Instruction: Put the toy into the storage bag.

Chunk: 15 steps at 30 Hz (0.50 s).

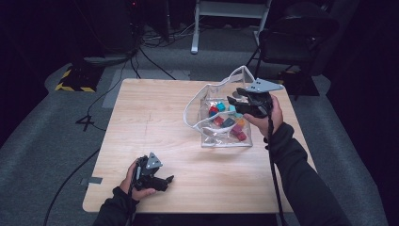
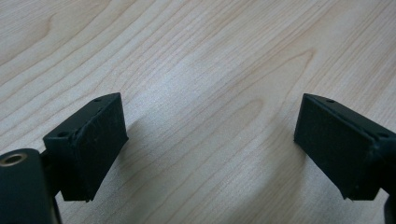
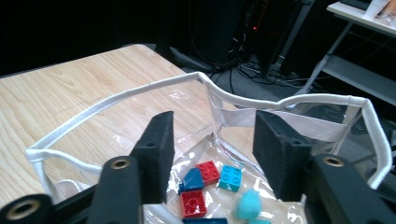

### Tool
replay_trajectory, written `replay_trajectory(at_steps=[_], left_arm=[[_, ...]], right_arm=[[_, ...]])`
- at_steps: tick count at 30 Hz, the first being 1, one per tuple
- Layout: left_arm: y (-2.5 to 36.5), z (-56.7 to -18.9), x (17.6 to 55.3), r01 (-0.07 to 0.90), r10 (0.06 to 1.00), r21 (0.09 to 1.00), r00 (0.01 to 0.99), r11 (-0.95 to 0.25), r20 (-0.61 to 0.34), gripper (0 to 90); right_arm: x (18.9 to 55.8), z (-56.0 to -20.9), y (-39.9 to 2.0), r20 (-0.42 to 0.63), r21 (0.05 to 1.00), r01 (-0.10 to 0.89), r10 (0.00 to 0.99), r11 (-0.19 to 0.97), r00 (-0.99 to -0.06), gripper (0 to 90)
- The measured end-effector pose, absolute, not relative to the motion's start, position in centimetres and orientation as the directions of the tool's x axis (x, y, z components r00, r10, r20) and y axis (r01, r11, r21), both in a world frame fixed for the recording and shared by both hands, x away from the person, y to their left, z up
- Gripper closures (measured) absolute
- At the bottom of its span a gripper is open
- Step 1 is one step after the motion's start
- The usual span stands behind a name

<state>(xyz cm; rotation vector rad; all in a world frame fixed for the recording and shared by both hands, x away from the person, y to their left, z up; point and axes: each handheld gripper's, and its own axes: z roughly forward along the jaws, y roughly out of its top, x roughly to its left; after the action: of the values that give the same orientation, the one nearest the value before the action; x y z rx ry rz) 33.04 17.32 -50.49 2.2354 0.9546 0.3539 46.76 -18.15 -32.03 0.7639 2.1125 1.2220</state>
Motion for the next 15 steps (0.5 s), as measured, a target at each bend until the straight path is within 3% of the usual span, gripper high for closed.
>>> replay_trajectory(at_steps=[15], left_arm=[[17.3, -50.5, 33.0, 0.536, 0.719, 0.675, 0.695, -0.506, -0.013, 9.5]], right_arm=[[45.6, -31.7, -18.7, -0.2, 0.892, 0.167, 0.698, 0.421, -0.688, 32.3]])
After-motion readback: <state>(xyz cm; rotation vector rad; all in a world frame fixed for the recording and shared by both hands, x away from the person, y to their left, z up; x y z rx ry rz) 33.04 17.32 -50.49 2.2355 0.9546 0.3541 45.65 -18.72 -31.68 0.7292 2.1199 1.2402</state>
